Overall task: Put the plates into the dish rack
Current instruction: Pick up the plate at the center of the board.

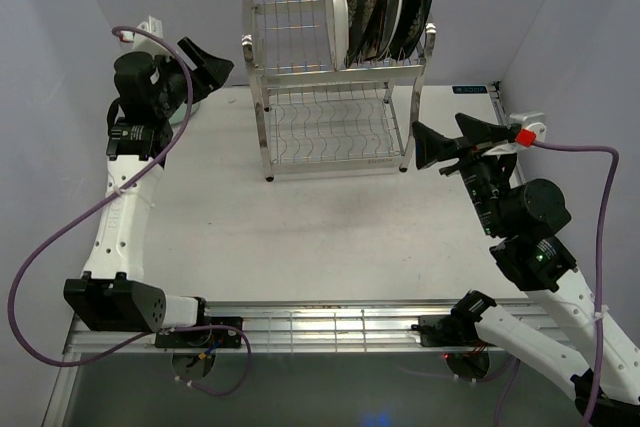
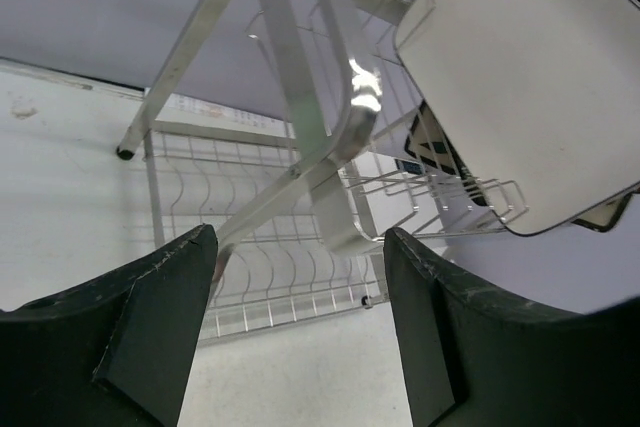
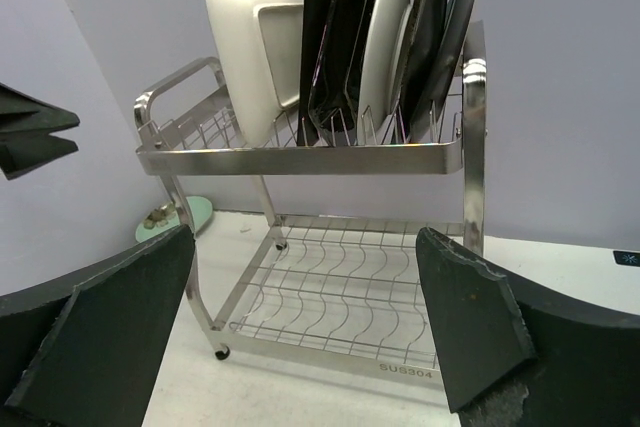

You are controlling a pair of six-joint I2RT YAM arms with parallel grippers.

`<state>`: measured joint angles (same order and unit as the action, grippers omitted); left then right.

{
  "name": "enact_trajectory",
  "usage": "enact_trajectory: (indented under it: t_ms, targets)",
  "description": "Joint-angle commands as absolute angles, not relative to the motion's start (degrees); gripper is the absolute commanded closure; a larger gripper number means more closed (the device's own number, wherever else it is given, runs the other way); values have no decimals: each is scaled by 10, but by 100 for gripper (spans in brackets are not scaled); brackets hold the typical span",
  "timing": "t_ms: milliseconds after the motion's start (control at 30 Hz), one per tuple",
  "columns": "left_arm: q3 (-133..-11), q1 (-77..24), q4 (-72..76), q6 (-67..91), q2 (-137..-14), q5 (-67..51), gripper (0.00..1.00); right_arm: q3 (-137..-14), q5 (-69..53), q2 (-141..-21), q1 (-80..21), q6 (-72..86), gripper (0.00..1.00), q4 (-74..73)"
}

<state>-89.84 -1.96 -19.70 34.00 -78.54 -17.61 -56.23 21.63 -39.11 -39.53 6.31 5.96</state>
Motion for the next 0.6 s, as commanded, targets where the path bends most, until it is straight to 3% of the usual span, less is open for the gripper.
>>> enact_trajectory:
  t_ms: [0, 400, 567]
  targets:
    - [-847, -19, -184, 352, -750, -88, 22, -553, 205, -368, -396, 80, 2, 59]
    - [-693, -19, -54, 348, -750, 55, 16, -564, 194, -359, -396, 76, 2, 16]
    - [-760, -19, -121, 288, -850, 99, 7, -567, 196, -353, -396, 71, 2, 2]
